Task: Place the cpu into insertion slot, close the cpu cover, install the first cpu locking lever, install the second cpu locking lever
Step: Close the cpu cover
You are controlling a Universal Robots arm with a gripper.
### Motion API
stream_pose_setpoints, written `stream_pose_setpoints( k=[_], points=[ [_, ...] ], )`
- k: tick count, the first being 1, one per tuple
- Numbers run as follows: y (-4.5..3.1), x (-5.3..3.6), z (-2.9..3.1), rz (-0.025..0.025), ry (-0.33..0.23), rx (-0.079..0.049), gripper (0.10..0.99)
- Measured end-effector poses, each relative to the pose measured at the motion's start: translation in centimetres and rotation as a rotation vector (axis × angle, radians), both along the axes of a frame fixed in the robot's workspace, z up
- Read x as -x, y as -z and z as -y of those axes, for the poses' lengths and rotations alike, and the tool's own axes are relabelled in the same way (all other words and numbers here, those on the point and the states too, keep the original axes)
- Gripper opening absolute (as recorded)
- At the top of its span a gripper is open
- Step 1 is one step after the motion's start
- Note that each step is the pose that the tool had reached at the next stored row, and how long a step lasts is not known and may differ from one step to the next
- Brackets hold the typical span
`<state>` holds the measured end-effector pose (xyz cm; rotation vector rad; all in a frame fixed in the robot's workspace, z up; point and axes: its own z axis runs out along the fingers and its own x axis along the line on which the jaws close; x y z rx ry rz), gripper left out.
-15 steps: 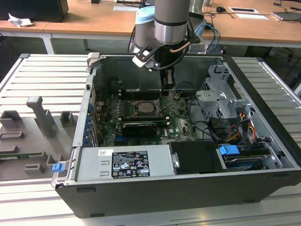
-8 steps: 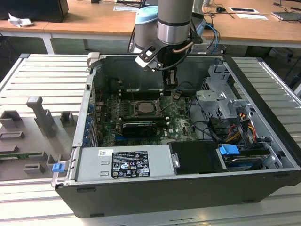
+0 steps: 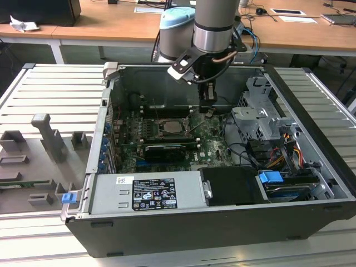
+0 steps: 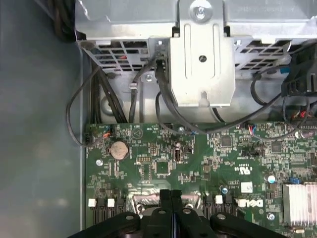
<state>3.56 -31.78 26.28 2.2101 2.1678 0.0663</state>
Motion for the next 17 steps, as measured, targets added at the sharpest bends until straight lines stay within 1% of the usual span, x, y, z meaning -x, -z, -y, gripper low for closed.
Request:
stream_pose_setpoints(
  k=[1, 2, 6, 9, 12, 14, 15, 17],
  points=[
    [0.04, -0.48, 0.0, -0.0046, 0.0, 0.0, 0.106],
    [0.11, -0.65, 0.0, -0.0056, 0.0, 0.0, 0.106],
    [0.44, -1.03, 0.0, -0.0068, 0.0, 0.0, 0.106],
    [0.48, -1.38, 0.0, -0.0083, 0.0, 0.0, 0.106],
    [0.47, -2.05, 0.0, -0.0113, 0.0, 0.0, 0.106],
    [0.51, -2.24, 0.0, -0.013, 0.0, 0.0, 0.106],
    [0.66, -2.36, 0.0, -0.0152, -0.001, 0.0, 0.106],
    [1.02, -2.37, 0.0, -0.0161, -0.003, 0.0, 0.106]
  ],
)
